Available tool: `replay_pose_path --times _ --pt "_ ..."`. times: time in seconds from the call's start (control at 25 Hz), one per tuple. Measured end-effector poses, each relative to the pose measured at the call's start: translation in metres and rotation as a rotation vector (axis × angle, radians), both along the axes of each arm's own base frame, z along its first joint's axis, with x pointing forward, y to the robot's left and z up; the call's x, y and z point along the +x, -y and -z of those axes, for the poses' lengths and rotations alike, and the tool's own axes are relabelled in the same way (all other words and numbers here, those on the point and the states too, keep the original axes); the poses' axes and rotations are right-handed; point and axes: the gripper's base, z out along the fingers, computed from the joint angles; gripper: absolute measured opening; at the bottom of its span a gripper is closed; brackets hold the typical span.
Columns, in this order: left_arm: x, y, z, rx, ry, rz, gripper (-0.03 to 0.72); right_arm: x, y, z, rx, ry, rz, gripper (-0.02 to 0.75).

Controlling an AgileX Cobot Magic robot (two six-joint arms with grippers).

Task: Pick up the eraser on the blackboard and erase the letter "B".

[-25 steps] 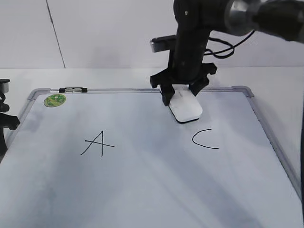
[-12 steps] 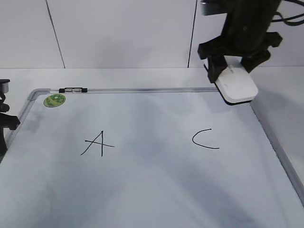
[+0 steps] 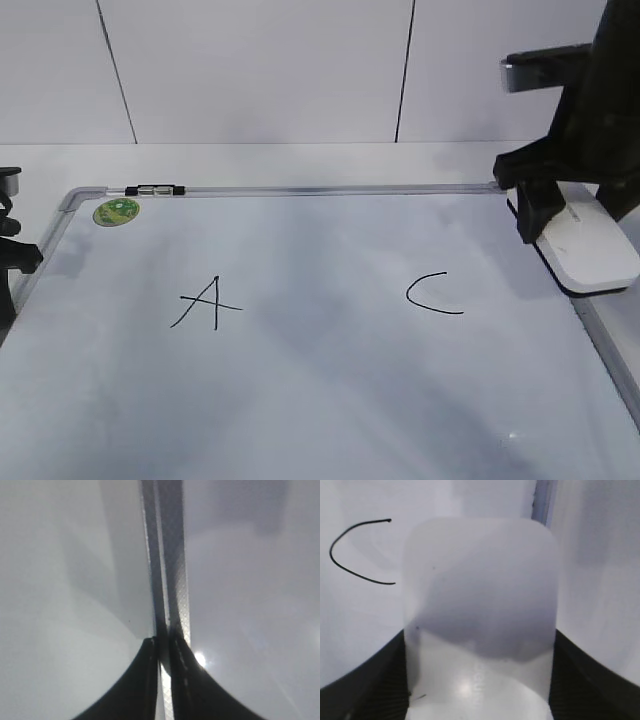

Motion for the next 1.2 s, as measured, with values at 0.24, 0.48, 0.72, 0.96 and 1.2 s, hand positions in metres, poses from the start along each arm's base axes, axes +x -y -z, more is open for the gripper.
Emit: replay_pose_path --times 0.24,0.48,0.72,0.96,1.2 --pt "0.0 0.0 0.0 -0.003 -0.002 -0.002 0.029 -0.002 0.004 0.019 -0.033 -0.011 0.021 0.521" --pt "0.0 0.001 0.0 -0.009 -0.004 -0.006 0.03 0.017 0.014 0.042 -0.028 0.001 0.059 0.521" --pt "0.0 0.001 0.0 -0.015 -0.006 -0.011 0.03 0.029 0.036 0.061 0.044 -0.038 0.117 0.521" --pt "-0.001 0.002 0.0 -0.018 -0.007 -0.012 0.03 0.037 0.047 0.074 0.168 -0.065 0.087 0.521" --pt "-0.001 0.002 0.0 -0.019 -0.007 -0.013 0.03 0.041 0.051 0.092 0.157 -0.108 0.082 0.521"
